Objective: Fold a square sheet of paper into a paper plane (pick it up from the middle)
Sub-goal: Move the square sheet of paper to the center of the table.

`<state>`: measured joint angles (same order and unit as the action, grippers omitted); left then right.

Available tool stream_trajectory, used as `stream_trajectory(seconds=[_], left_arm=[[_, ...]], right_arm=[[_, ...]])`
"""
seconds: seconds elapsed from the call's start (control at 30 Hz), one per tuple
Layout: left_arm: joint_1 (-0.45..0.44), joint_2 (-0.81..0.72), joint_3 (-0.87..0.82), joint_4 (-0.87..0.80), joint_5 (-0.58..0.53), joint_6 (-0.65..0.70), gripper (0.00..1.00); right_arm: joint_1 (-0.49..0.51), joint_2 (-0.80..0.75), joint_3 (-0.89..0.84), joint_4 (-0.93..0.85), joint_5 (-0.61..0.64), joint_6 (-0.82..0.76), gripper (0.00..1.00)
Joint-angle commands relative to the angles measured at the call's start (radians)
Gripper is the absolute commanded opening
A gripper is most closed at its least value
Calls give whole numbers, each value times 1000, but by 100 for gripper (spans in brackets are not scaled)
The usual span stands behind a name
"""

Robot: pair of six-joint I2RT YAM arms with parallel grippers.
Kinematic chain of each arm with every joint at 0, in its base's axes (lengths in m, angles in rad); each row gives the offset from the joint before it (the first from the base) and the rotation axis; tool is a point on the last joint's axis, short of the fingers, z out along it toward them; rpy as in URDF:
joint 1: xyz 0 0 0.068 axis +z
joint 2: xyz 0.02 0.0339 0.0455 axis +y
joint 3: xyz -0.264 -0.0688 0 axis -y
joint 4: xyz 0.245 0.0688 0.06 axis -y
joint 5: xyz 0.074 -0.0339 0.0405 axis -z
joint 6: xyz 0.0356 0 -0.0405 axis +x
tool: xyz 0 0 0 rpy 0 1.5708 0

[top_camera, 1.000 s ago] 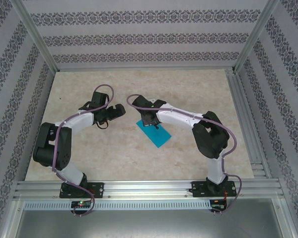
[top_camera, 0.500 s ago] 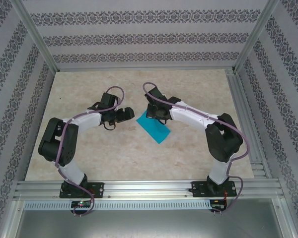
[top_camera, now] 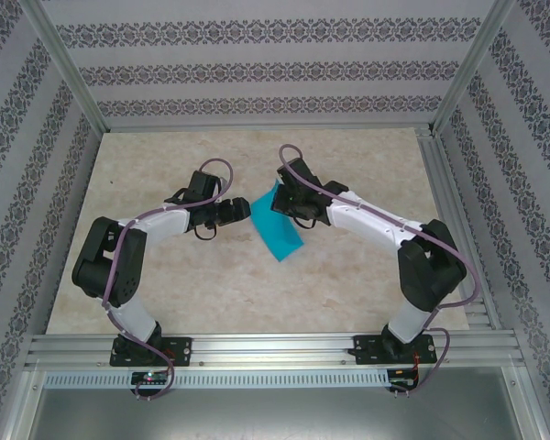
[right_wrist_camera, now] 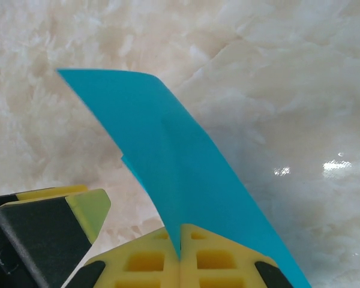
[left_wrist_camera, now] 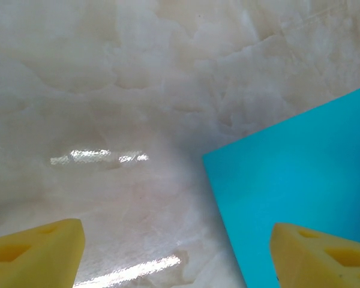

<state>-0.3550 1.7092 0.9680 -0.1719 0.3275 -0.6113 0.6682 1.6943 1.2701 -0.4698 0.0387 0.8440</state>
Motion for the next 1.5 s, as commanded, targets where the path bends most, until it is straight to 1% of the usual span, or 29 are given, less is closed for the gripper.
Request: stream_trajectory(seconds=[0.0, 0.2, 0.3, 0.53, 0.7, 0.83, 1.0, 1.13, 1.33, 1.47], left_arm=[[-12, -5, 2, 48, 4, -2, 80], [-19, -6, 3, 55, 3, -2, 77], [-22, -8, 2, 54, 3, 1, 74], [-33, 8, 6, 60, 19, 5, 60], [-55, 47, 21, 74, 58, 5, 49], [-77, 91, 48, 71, 68, 4, 38], [-84, 138, 66, 67, 68, -7, 28], [-85, 163, 71, 68, 69, -17, 24], [-85, 187, 84, 43, 58, -23, 23], [-85, 196, 89, 33, 46, -25, 22]], right_arm=[[-16, -37, -25, 44, 9, 18, 6], [-16, 12, -35, 97, -68, 66, 8], [-14, 36, -30, 104, -72, 68, 8], [-15, 103, -29, 76, -64, 45, 9], [-13, 144, -18, 80, -84, 32, 11], [-13, 162, 0, 79, -103, 13, 15], [-17, 151, -7, 72, -131, -15, 24], [-15, 115, -33, 65, -162, -43, 32], [4, 41, -89, 31, -198, -77, 38], [24, 7, -118, 0, -206, -96, 40]])
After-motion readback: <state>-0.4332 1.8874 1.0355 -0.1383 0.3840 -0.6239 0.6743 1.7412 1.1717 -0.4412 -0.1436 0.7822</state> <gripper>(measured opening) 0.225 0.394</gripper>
